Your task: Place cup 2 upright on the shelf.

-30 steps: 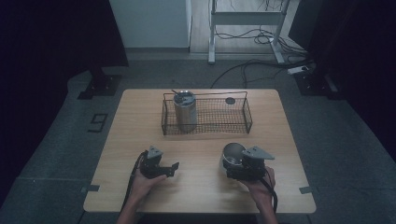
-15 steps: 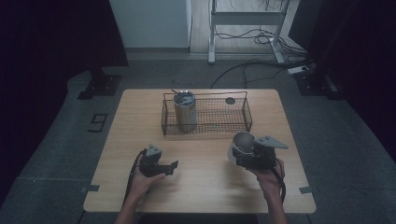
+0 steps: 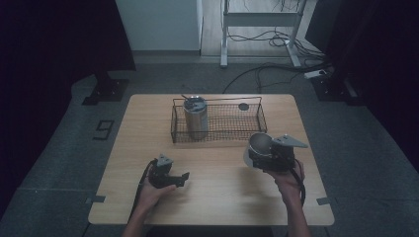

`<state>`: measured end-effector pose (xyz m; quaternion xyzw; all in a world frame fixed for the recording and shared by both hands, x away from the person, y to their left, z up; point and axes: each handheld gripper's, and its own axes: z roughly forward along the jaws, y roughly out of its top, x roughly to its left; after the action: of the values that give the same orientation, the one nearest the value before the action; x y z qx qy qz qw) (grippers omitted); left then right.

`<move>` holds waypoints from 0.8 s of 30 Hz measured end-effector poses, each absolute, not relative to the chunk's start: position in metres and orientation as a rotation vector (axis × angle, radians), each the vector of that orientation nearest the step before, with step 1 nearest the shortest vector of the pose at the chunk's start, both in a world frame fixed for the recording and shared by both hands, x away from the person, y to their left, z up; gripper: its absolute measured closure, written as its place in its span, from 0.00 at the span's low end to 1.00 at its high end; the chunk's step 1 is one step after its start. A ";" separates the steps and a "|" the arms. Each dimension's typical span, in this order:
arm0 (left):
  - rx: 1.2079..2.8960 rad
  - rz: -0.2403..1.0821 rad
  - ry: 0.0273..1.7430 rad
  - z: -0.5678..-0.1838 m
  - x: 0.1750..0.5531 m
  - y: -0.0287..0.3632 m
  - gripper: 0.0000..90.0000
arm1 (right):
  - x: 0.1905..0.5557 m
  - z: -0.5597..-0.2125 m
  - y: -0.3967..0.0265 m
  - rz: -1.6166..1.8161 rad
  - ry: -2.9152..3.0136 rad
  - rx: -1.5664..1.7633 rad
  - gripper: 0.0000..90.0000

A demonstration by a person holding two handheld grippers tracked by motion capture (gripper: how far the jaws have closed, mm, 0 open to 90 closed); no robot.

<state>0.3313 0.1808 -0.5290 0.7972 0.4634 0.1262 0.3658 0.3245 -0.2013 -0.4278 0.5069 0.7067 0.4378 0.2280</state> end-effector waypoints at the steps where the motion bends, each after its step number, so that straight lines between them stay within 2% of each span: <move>1: 2.051 0.321 1.191 -0.529 0.331 0.180 0.16 | 0.326 -0.426 -0.201 1.206 1.947 1.394 0.08; 24: 2.045 0.282 1.186 -0.527 0.329 0.181 0.16 | 0.362 -0.391 -0.198 1.231 1.941 1.345 0.08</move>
<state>0.3288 0.1808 -0.5268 0.7975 0.4626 0.1098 0.3713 0.3615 -0.1984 -0.3913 0.4908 0.7080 0.4492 0.2368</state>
